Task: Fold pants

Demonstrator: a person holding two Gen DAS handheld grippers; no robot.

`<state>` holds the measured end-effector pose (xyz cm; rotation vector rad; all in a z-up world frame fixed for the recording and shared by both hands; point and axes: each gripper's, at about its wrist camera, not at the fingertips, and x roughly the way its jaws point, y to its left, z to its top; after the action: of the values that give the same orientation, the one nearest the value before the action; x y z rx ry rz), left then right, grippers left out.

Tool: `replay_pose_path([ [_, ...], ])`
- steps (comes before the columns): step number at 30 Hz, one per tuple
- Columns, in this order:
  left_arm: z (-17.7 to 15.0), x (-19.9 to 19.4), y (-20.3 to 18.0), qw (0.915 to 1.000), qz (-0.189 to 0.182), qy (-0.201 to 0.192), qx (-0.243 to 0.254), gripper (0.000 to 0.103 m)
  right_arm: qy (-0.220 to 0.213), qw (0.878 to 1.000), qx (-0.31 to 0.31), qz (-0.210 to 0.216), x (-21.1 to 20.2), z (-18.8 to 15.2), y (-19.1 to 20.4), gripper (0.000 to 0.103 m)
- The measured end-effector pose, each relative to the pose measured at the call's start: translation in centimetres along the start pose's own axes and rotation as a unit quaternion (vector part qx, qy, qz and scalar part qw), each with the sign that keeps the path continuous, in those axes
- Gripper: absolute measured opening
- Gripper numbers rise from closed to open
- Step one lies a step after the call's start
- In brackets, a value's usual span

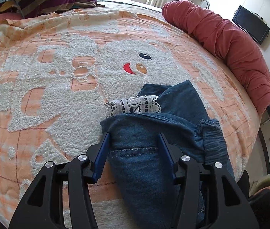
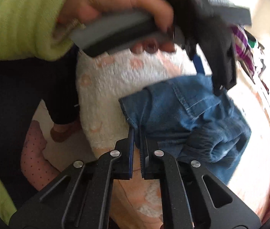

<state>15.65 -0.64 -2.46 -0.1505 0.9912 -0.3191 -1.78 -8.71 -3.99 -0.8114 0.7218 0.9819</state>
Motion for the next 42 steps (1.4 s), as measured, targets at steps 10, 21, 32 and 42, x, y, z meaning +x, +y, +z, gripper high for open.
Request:
replay_pose_path([
  [10,-0.1,-0.8,-0.4,0.9998,0.006,-0.011,0.018,0.05,-0.043,0.993,0.104,0.023,-3.1,-0.8,-1.4,0.015],
  [21,-0.7,-2.2,-0.8,0.9993,0.001,-0.026,0.027,0.05,-0.078,0.986,0.146,0.035,-5.2,0.0,-1.3,0.032],
  [32,-1.9,-5.7,-2.2,0.9963,0.016,-0.064,0.054,0.077,-0.13,0.967,0.217,-0.009,-9.0,-0.4,-5.3,0.05],
  [42,-2.4,-6.9,-1.6,0.995,0.04,-0.075,0.051,0.085,-0.161,0.947,0.27,-0.07,-11.7,-1.4,-9.2,0.068],
])
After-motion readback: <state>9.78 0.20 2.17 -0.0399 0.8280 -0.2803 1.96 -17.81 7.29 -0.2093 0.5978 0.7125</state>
